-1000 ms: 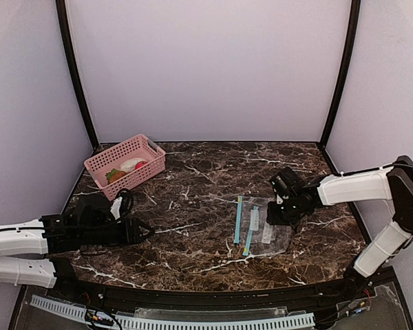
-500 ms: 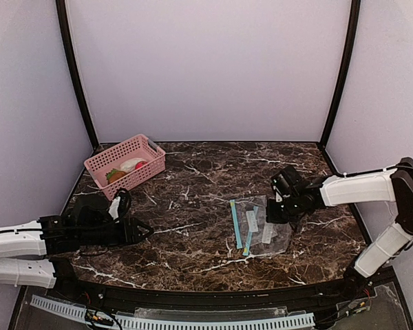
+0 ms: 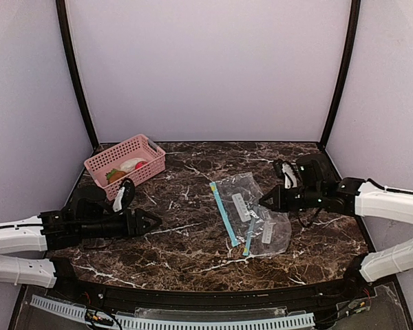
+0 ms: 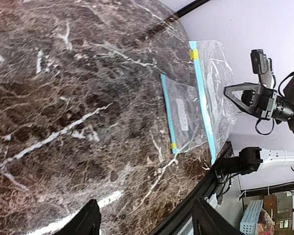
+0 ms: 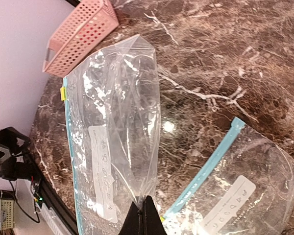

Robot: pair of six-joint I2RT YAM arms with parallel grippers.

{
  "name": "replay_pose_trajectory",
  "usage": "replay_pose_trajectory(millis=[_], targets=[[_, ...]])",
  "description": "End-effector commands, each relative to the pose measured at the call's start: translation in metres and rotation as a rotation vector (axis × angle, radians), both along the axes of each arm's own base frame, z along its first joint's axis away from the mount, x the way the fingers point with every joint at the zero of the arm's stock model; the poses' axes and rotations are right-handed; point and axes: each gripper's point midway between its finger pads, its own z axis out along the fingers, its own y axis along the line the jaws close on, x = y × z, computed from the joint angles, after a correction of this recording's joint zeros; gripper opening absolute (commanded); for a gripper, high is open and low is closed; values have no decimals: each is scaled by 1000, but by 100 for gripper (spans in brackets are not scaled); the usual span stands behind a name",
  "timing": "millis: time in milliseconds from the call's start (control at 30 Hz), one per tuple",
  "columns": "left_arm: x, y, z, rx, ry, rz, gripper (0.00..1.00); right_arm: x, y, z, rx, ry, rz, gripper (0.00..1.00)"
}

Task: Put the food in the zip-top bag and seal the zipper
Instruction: Pick up the zipper food storage bag from the center of the board, then pass from the right arm to the left

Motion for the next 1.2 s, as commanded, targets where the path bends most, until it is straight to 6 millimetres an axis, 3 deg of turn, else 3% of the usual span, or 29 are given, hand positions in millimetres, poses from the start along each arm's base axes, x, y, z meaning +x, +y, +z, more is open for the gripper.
replay_pose_trajectory(millis=[0,200,433,833,1167], targets=[[2,-28,52,-156,-88,-76,66,-19,20,32,151,-61,103,0],[2,-50,98,-314,-154,-125,79,-37,39,59,255,-148,208,0],[2,-69,125,-403,-194,-158,78,-44,58,67,309,-166,273,0],[13,-72,113,-404,-155,-96,51,-51,85,71,332,-154,354,0],[14,-66,106,-391,-139,-64,41,-53,86,74,350,-146,356,0]])
